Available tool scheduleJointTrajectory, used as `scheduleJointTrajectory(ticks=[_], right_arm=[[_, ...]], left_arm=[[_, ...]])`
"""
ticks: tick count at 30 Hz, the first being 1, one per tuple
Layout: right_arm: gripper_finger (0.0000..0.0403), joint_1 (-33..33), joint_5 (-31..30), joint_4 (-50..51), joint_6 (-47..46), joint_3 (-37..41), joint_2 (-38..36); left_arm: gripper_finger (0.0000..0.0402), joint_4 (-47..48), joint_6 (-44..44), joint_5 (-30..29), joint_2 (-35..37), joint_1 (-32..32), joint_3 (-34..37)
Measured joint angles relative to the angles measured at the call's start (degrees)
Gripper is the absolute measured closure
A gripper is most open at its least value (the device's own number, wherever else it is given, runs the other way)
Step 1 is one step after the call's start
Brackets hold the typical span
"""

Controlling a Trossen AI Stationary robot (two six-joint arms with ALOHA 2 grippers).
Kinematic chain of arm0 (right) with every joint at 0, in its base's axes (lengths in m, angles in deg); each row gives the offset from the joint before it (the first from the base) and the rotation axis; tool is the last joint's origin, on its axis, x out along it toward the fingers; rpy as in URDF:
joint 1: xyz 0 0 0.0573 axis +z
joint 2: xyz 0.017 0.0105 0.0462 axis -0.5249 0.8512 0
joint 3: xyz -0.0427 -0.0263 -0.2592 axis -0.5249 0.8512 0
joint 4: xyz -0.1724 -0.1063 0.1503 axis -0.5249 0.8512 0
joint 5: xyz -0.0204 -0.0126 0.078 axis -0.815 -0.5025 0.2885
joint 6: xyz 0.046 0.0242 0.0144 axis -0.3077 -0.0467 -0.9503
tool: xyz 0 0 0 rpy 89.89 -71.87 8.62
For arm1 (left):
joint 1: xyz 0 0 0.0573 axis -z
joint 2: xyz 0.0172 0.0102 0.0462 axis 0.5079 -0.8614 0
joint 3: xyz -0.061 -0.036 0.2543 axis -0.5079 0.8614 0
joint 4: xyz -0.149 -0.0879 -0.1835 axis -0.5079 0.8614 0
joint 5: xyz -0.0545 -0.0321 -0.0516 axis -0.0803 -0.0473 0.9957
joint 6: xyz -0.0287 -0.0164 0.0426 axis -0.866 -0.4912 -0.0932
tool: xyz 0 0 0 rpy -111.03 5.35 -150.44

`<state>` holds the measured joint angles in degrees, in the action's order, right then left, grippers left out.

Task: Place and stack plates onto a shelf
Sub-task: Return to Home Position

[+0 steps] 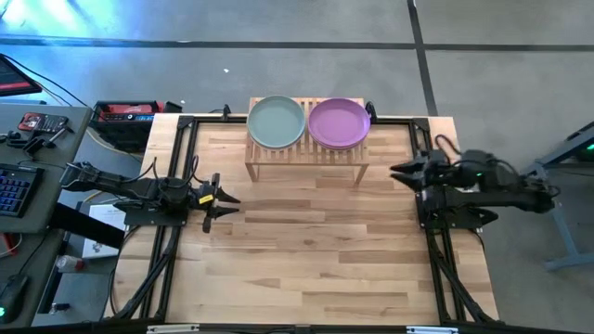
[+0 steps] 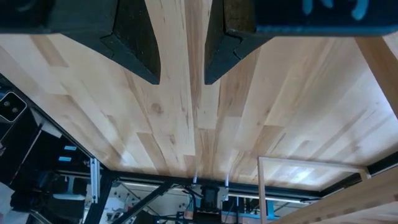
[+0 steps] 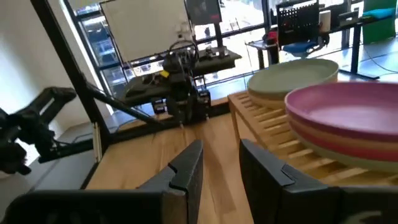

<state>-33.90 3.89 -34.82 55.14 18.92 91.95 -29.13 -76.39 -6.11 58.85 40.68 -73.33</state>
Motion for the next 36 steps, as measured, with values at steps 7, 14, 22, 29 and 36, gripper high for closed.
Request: scheduleJointTrajectory(ticks=[7, 14, 22, 29, 36], right_arm=[[0.0311, 0.0, 4.11, -14.12, 0.9, 11.77, 0.11], [0.0311, 0.02, 6.73, -19.37, -1.74, 18.55, -1.3], [0.0311, 0.02, 8.2, -20.57, -2.72, 23.66, -8.71], [0.0311, 0.02, 9.39, -20.59, -2.5, 27.12, -12.57], [0.0311, 0.02, 10.29, -20.4, -3.45, 27.96, -12.28]], left_arm=[[0.0289, 0.0, -0.03, 0.02, 0.01, 0.0, 0.0], [0.0289, 0.0, -0.07, 0.02, 0.01, 0.0, 0.0], [0.0289, -0.02, -1.55, 0.04, -0.01, 0.0, 0.0], [0.0289, -0.03, 0.53, -0.4, 0.01, 0.02, 0.0], [0.0289, -0.16, 2.18, -1.2, 0.0, 0.02, 0.0]])
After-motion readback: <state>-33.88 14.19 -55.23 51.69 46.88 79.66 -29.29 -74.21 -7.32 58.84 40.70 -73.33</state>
